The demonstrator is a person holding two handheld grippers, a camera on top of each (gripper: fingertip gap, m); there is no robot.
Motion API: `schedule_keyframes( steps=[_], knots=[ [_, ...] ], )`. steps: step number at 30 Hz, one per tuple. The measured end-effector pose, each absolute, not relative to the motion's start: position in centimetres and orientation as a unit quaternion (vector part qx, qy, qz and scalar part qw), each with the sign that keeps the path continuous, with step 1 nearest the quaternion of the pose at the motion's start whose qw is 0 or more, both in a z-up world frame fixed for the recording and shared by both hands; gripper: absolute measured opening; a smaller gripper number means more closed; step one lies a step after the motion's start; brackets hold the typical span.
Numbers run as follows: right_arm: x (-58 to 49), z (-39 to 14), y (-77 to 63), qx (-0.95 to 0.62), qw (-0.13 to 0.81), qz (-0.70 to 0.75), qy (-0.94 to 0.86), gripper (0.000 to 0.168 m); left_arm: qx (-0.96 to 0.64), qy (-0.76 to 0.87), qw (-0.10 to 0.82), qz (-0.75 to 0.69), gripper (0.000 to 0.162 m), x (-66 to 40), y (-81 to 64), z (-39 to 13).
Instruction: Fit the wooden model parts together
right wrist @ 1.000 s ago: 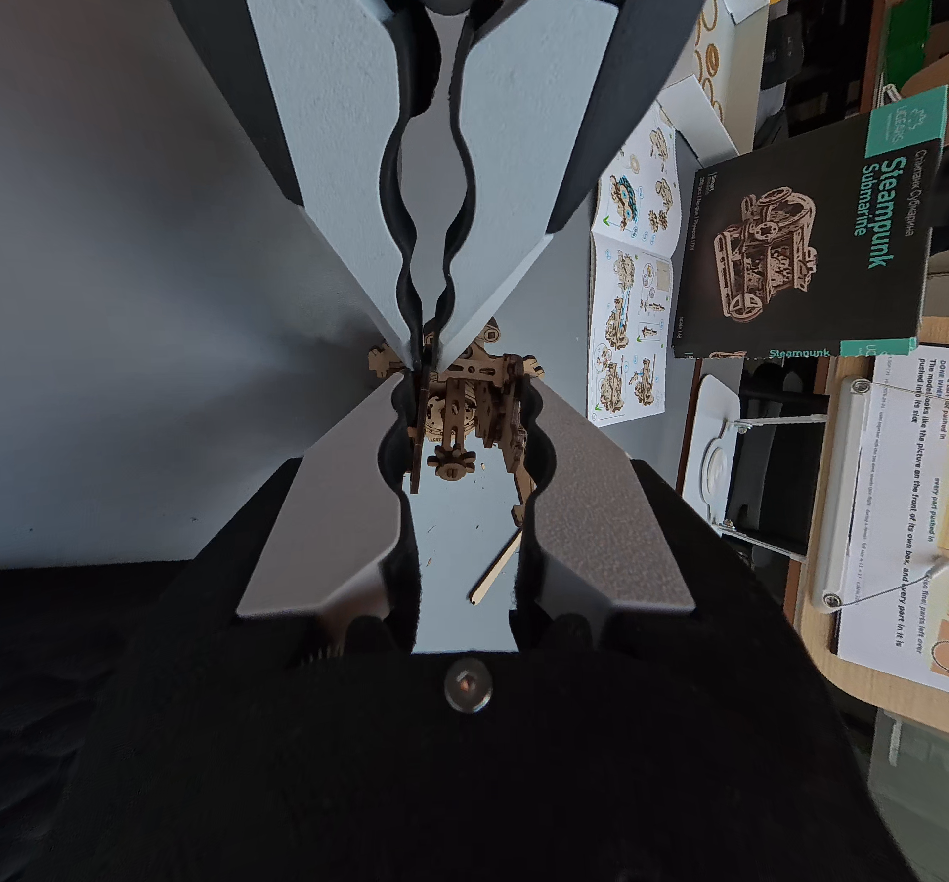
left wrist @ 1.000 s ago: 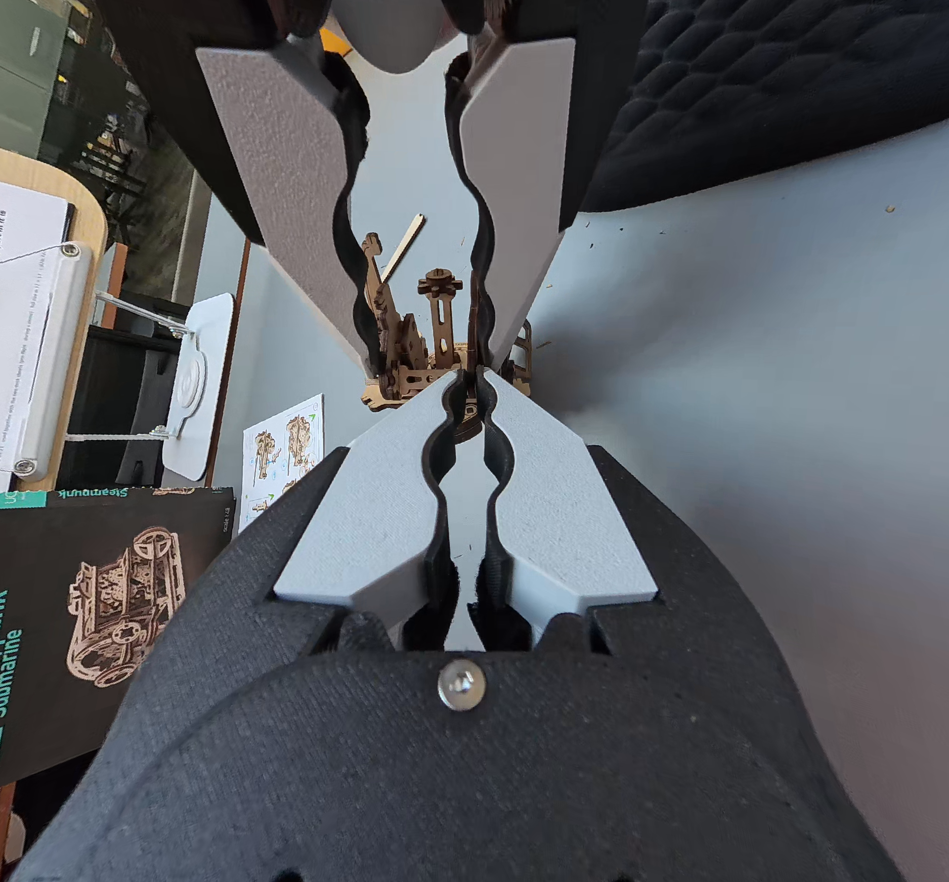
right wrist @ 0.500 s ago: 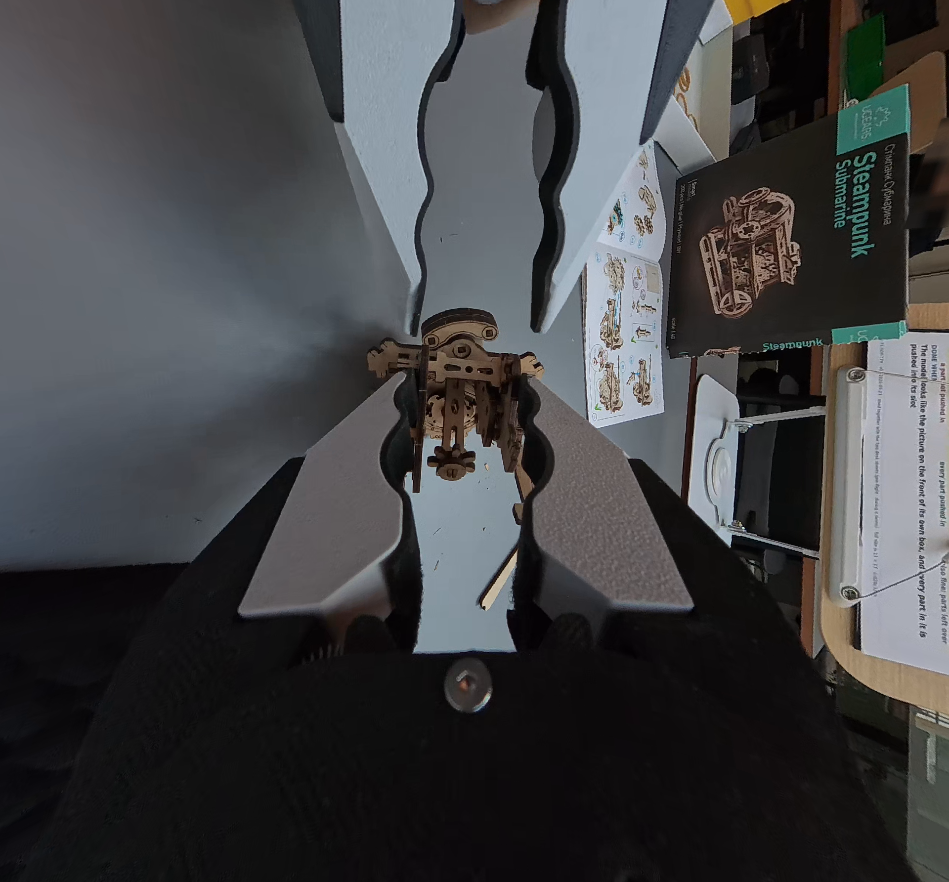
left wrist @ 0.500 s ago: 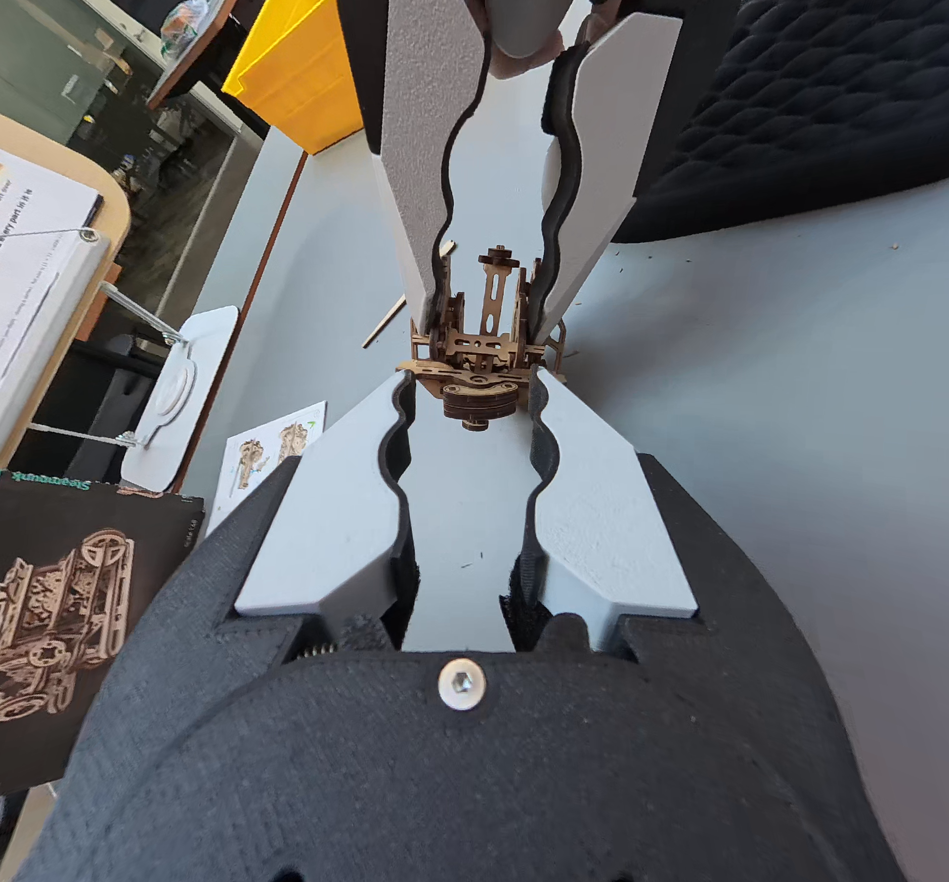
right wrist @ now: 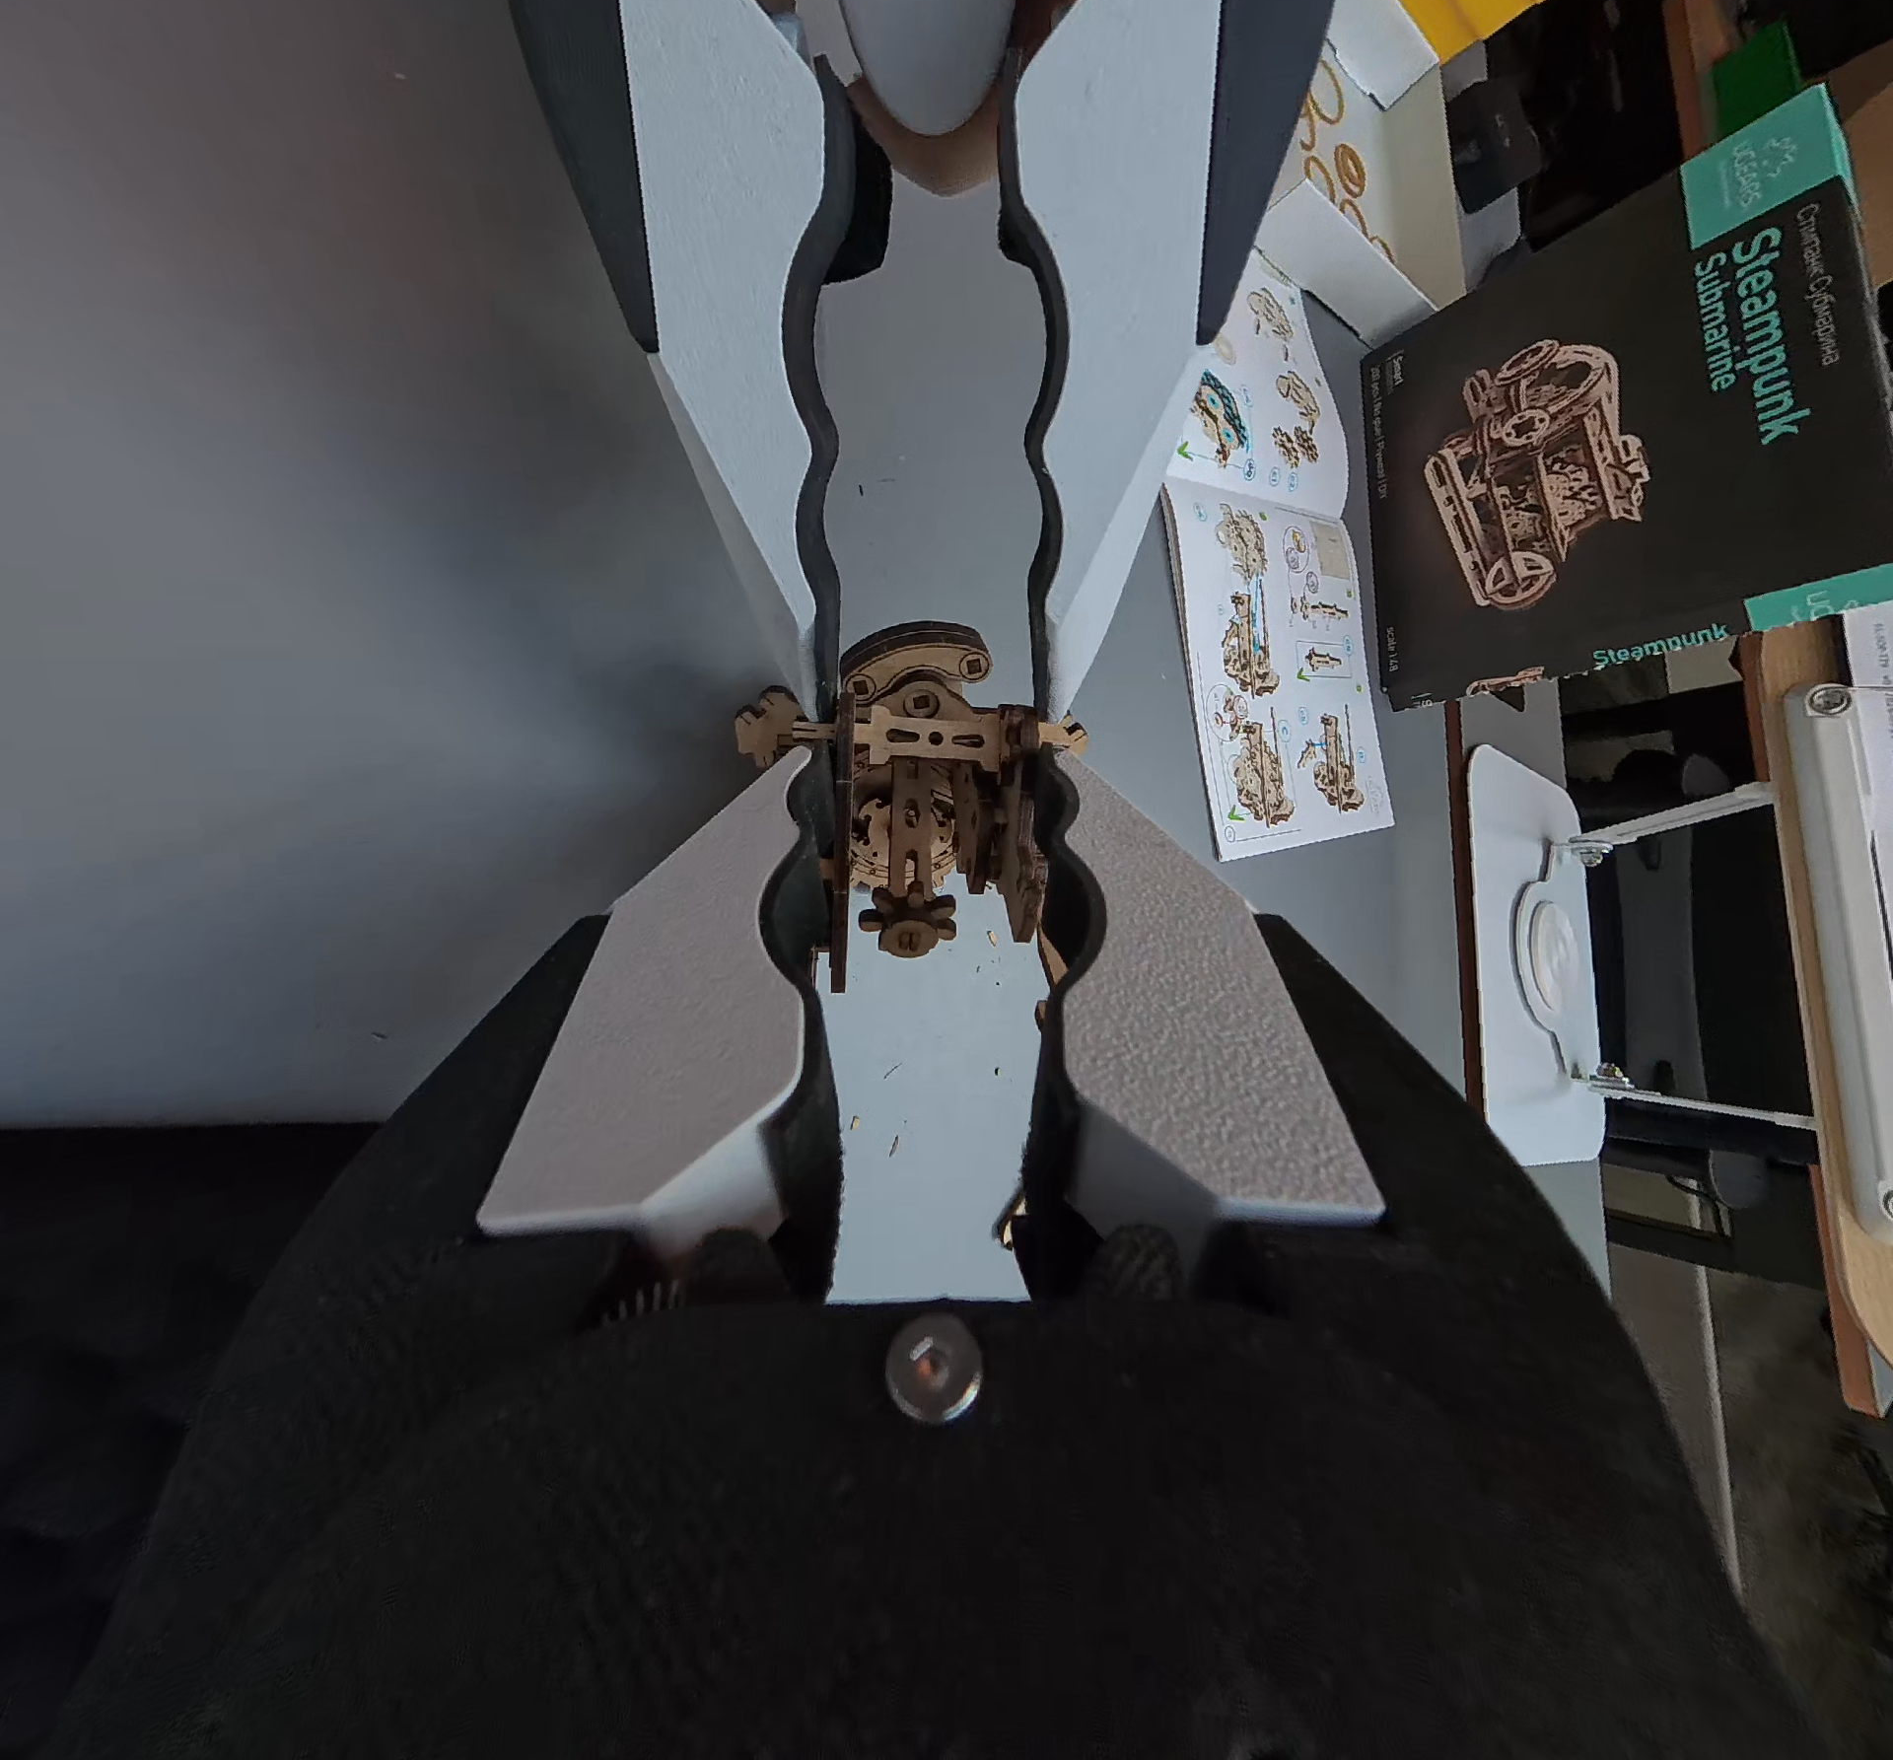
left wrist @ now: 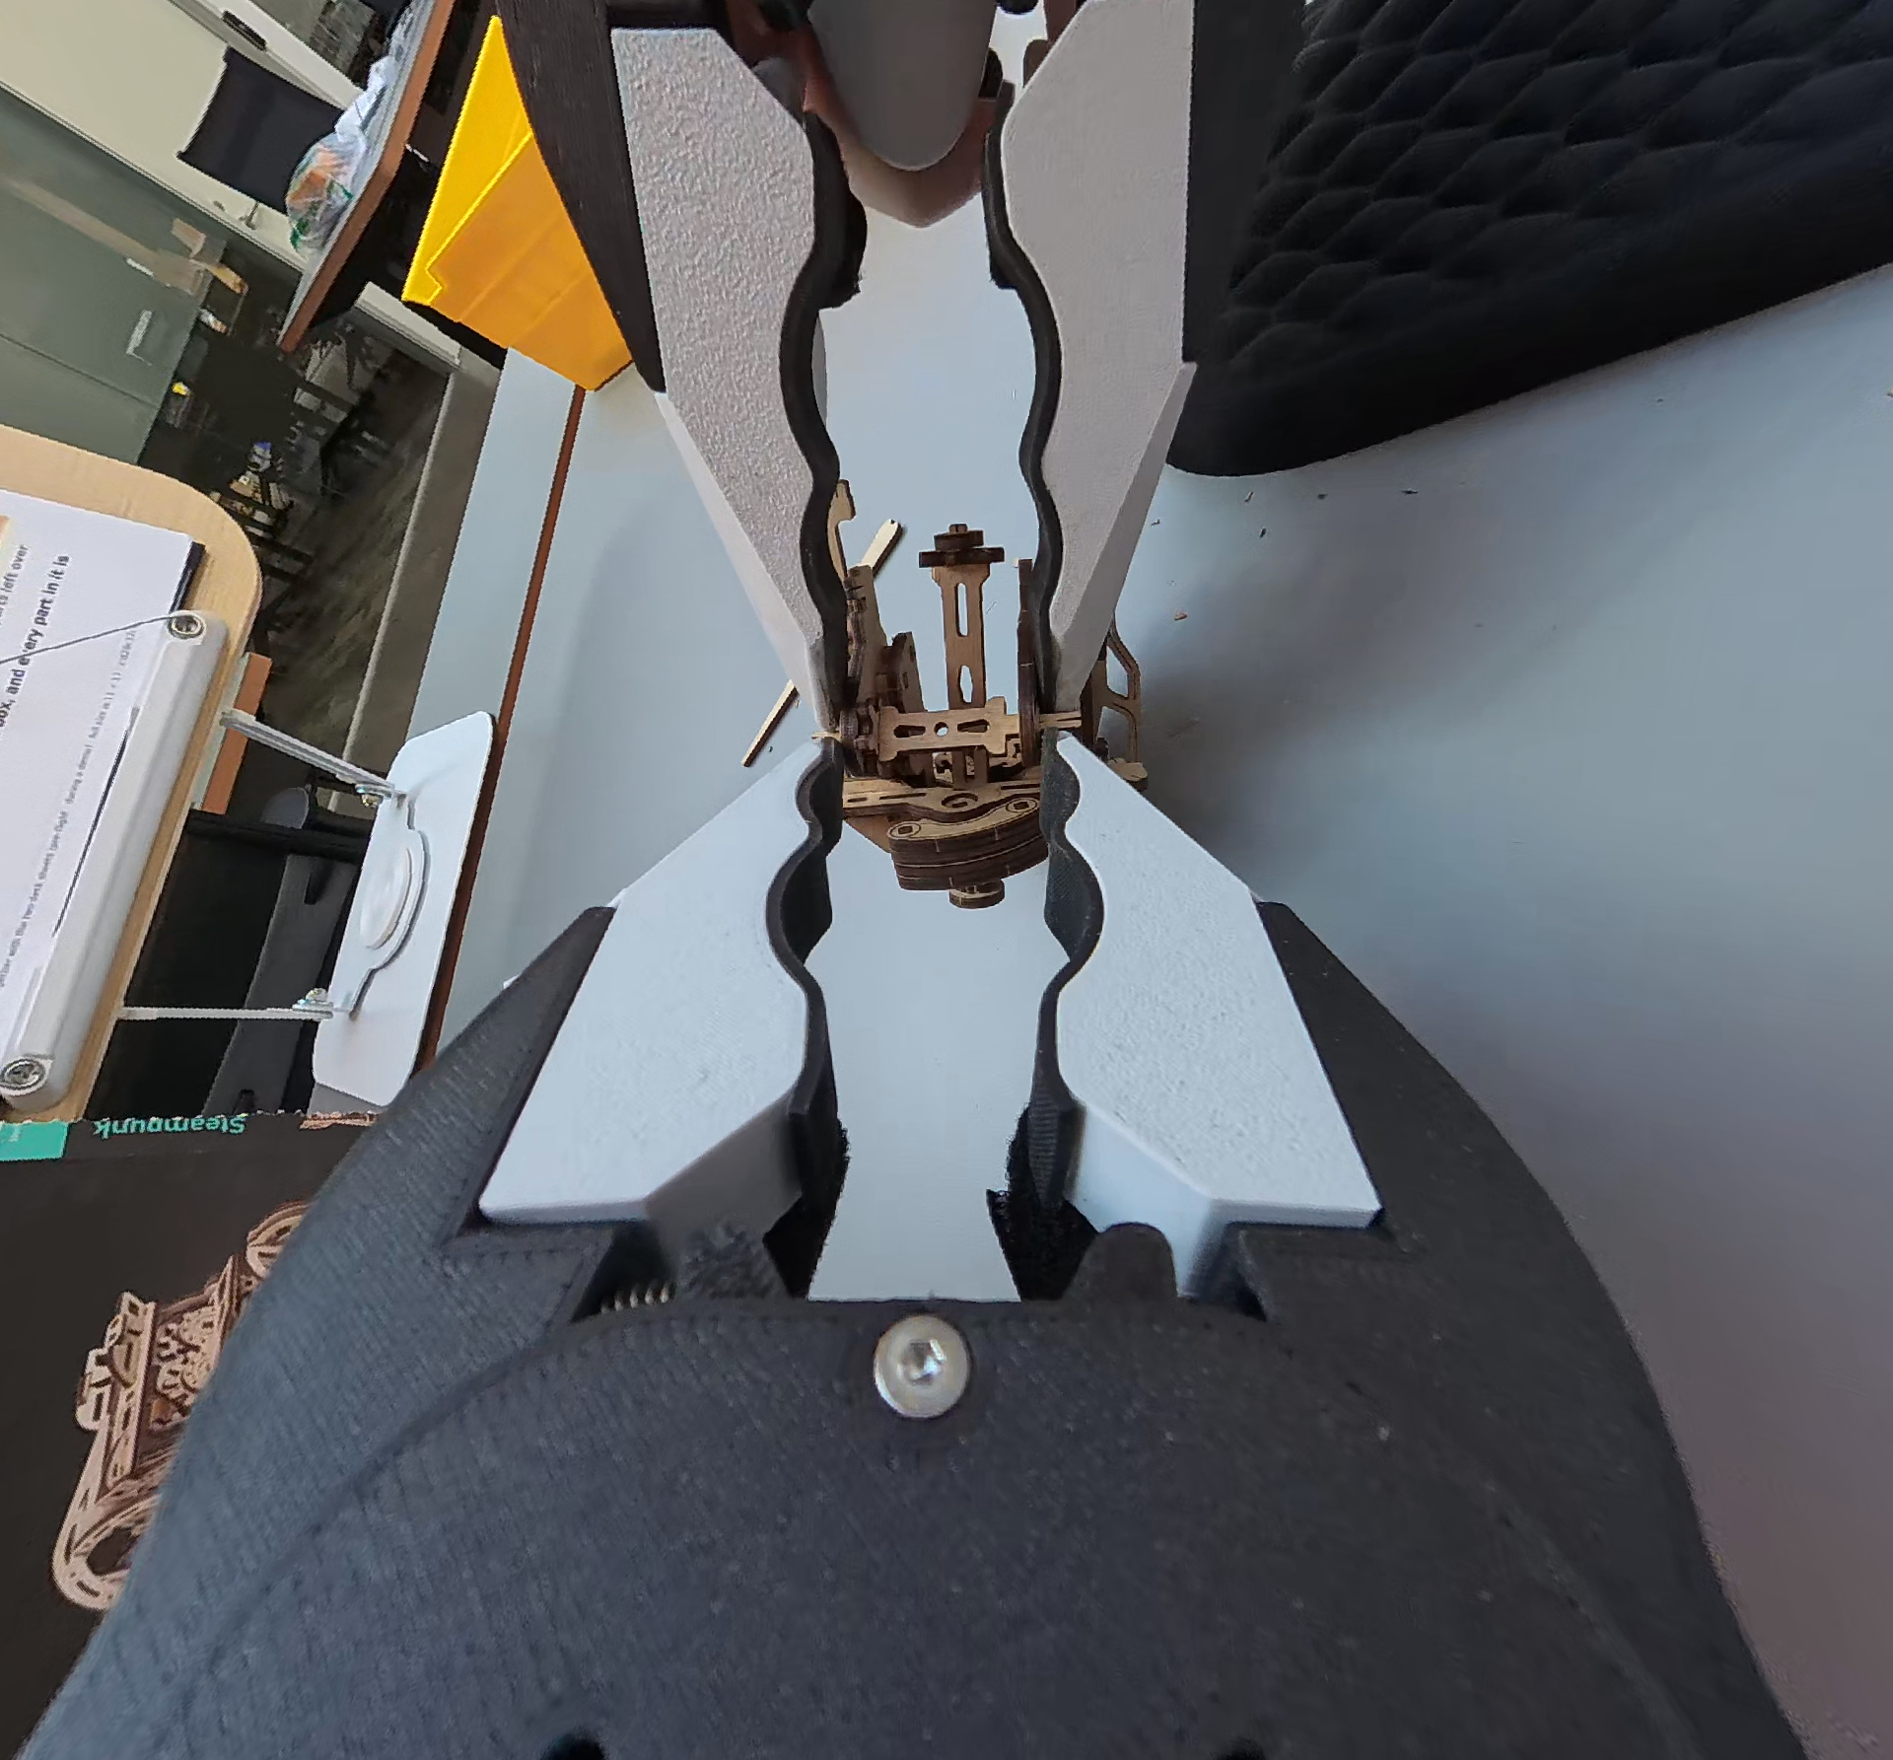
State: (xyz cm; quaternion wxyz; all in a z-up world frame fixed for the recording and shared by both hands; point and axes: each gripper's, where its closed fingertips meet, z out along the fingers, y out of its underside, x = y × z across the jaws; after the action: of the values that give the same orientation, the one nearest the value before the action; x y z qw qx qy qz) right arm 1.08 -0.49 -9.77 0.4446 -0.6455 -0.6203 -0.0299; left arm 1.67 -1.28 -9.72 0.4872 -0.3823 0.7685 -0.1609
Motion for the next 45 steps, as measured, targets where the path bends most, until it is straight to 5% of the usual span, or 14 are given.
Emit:
schedule_keyframes(
  steps=[12,15,45],
  knots=[
    [1.2,-9.7,-0.3,-0.64,0.455,-0.01,-0.62,0.037,-0.382,0.762,0.492,-0.175,0.051,2.0,-0.6,-9.3],
    [1.2,-9.7,-0.4,-0.637,0.457,-0.009,-0.621,0.037,-0.379,0.776,0.465,-0.196,0.037,1.9,-1.1,-9.7],
    [1.0,-10.2,-0.1,-0.632,0.457,-0.036,-0.625,0.035,-0.385,0.774,0.464,-0.192,0.035,1.8,-1.0,-10.3]
  ],
)
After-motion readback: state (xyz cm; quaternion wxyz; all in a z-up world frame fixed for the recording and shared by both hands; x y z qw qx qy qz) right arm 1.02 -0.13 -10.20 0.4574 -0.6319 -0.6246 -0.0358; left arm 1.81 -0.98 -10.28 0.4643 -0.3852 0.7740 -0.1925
